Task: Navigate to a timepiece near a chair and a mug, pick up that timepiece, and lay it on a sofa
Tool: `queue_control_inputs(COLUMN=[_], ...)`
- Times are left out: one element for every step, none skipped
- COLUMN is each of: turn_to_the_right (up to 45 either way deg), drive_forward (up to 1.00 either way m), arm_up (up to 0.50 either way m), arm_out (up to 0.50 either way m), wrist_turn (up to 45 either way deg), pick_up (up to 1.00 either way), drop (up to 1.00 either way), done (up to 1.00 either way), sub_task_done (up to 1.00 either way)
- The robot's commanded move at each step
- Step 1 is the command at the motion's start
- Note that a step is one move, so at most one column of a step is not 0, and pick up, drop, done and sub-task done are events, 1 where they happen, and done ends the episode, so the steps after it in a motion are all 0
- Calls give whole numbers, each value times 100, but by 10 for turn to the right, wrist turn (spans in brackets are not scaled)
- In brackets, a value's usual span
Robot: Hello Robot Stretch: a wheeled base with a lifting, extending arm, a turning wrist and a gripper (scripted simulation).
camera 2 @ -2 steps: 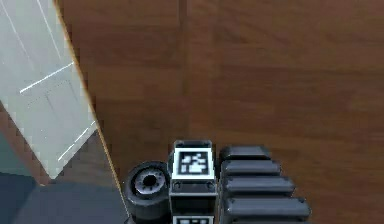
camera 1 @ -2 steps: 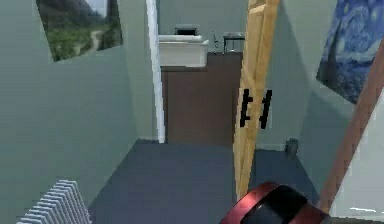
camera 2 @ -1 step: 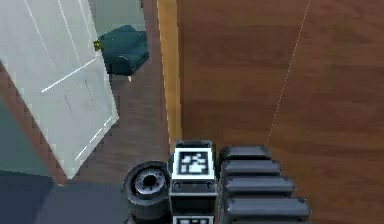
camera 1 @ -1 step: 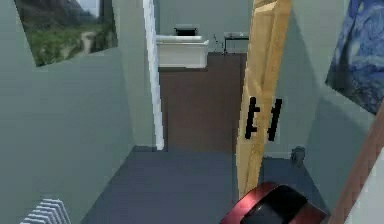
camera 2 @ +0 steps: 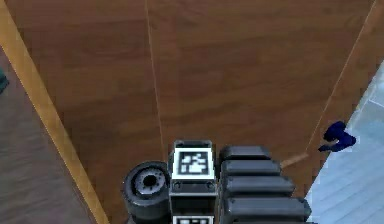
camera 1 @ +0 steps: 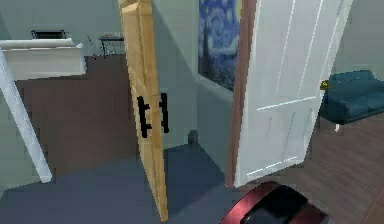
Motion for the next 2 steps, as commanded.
queue_control_inputs(turn_to_the_right=[0,450], drive_forward=[65,0], arm_up=[0,0], arm_out=[0,0], wrist_turn=[0,0], pick_up=[0,0], drop=[0,0], done=[0,0], sub_task_done=[0,0])
